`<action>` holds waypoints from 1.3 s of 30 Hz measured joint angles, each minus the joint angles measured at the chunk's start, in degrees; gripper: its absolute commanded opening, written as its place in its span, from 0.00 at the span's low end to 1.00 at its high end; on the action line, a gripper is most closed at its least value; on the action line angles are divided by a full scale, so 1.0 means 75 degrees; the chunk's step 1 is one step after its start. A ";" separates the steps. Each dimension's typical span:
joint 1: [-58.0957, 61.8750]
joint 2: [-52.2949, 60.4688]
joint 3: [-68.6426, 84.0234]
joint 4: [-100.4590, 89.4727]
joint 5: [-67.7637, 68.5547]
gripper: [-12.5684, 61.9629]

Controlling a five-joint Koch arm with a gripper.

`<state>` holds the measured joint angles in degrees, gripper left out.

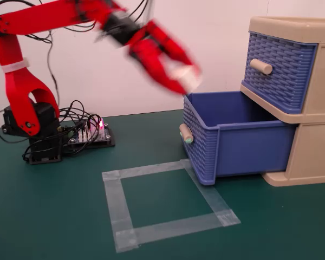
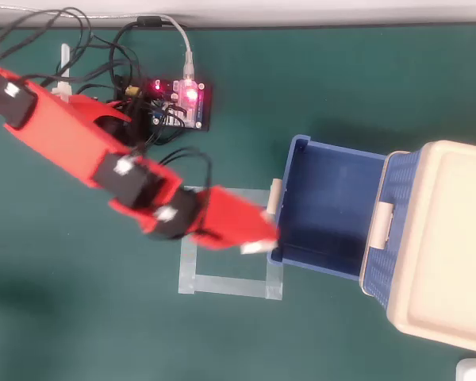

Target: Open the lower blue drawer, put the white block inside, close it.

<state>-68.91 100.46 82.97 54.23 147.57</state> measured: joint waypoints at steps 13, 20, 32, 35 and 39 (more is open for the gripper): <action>-0.1336 -0.1781 -0.0387 -0.0598 0.0973 0.50; -0.1324 -0.1723 -0.0363 -0.2320 0.0984 0.61; -0.0902 0.1652 0.0961 0.2039 0.0398 0.61; -0.0680 0.0398 0.0949 0.2156 0.0281 0.61; -0.0668 -0.1348 0.0199 0.1863 0.0316 0.61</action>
<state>-73.92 90.35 84.46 68.20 149.94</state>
